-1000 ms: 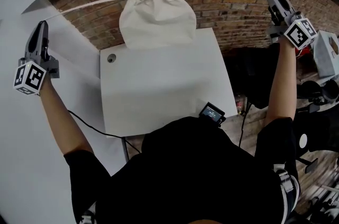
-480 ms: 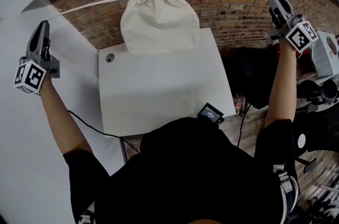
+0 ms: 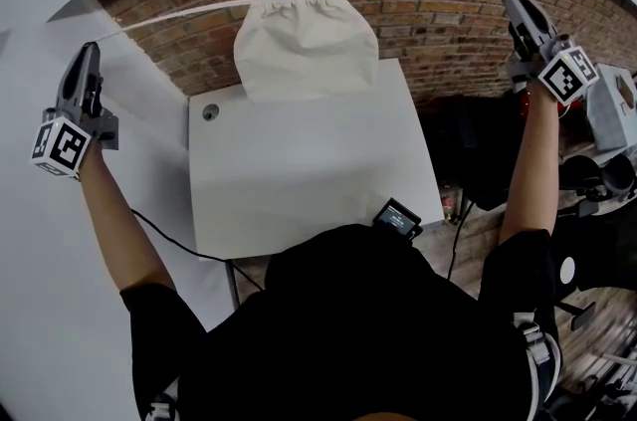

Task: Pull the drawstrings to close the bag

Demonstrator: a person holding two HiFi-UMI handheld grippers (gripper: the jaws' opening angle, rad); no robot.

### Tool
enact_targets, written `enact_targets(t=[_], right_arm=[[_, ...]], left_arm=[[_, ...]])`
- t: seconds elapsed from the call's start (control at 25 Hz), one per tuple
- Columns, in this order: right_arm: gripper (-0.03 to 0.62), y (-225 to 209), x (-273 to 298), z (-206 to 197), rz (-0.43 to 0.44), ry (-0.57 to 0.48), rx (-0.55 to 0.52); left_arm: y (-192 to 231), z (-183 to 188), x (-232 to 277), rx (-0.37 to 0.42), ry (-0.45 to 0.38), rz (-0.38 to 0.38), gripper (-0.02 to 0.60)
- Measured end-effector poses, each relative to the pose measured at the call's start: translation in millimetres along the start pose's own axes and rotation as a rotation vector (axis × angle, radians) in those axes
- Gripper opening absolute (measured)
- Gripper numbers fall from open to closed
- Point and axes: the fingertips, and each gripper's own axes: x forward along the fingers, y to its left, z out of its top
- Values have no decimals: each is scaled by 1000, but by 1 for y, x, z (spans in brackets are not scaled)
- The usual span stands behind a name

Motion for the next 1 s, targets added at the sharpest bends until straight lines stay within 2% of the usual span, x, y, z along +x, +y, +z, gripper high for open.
enact_targets(t=[0.32,0.52,0.68,1.0], right_arm=[[44,1,-6,3,-1,-10,-8],[44,11,-7,10,39,-32,-40],[44,9,-12,10,30,-30,-46],[44,19,-10,21,69,-32,-106]], left_arm=[[1,0,2,-17,-17,-16,49],[1,3,1,1,-31,-11,49],[-2,5,3,1,-24,-16,49],[0,4,3,2,-29,-27,49]])
